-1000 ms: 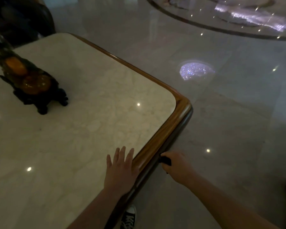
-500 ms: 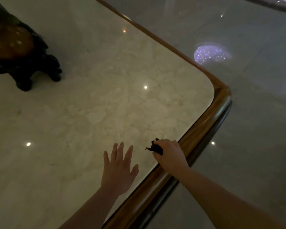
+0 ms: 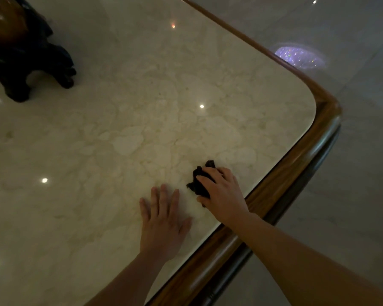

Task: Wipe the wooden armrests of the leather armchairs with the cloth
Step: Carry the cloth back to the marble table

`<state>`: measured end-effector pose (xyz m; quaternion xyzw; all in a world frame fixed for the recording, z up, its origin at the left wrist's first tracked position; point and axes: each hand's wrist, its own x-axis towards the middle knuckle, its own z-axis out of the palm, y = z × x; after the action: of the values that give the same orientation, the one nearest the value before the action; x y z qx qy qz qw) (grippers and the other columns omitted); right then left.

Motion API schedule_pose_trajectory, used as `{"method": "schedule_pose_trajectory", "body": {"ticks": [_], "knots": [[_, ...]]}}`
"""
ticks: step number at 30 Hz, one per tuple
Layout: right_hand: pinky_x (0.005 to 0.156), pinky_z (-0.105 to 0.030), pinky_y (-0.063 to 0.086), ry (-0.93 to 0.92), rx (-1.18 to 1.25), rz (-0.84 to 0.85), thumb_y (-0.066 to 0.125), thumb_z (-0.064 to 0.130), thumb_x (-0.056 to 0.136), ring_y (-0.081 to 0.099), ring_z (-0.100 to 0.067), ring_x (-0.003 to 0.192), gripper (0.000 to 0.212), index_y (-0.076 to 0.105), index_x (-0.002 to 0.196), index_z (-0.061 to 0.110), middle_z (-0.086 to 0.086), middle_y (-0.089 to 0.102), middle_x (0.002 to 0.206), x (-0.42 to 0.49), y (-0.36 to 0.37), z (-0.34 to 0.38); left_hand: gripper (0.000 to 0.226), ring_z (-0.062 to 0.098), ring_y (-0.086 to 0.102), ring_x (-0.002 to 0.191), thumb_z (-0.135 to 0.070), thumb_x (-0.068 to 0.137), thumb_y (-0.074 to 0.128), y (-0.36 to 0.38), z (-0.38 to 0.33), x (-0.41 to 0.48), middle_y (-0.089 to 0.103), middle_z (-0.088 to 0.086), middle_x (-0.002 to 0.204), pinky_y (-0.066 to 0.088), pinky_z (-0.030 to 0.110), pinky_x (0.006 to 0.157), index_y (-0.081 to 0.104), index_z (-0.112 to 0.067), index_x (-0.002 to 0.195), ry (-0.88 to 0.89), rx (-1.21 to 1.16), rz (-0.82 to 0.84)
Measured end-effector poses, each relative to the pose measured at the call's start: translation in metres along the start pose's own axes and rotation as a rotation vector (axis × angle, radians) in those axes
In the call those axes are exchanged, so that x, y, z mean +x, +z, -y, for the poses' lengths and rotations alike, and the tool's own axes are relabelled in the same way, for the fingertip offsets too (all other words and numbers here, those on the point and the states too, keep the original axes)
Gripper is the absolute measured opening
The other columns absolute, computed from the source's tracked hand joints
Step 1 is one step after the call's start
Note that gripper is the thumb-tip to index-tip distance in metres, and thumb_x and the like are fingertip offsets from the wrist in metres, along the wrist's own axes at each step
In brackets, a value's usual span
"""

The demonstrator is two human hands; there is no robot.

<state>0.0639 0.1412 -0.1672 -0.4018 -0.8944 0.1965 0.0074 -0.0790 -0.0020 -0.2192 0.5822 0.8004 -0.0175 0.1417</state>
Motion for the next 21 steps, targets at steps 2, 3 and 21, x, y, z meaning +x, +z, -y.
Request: {"method": "schedule_pose_trajectory", "body": {"ticks": [2, 3, 21], "knots": [[0.109, -0.054, 0.034, 0.01, 0.012, 0.028, 0.067, 0.05, 0.084, 0.031, -0.035, 0.136, 0.062, 0.051, 0.139, 0.024, -0.002, 0.04, 0.153, -0.001, 0.0, -0.002, 0.083, 0.037, -0.005, 0.15, -0.071, 0.094, 0.023, 0.001, 0.0, 0.001, 0.001, 0.018, 0.163, 0.007, 0.065, 0.116, 0.008, -0.019, 0.157, 0.0, 0.007, 0.008], [0.11, -0.053, 0.033, 0.011, 0.017, 0.034, 0.064, 0.054, 0.084, 0.029, -0.035, 0.138, 0.065, 0.049, 0.14, 0.025, -0.002, 0.038, 0.154, -0.002, 0.0, -0.003, 0.083, 0.037, -0.006, 0.15, -0.071, 0.094, 0.022, 0.0, 0.0, 0.001, 0.001, 0.018, 0.163, 0.008, 0.065, 0.115, 0.007, -0.019, 0.157, -0.001, 0.008, 0.014], [0.113, -0.042, 0.034, 0.107, 0.141, -0.107, 0.061, 0.048, 0.092, 0.031, -0.025, 0.138, 0.063, 0.043, 0.146, 0.019, -0.003, 0.044, 0.15, -0.039, -0.094, -0.003, 0.081, 0.03, -0.01, 0.15, -0.073, 0.086, 0.004, -0.076, -0.026, -0.001, -0.003, 0.008, 0.165, -0.007, 0.061, 0.116, -0.011, -0.03, 0.153, -0.027, 0.04, 0.001]]}}
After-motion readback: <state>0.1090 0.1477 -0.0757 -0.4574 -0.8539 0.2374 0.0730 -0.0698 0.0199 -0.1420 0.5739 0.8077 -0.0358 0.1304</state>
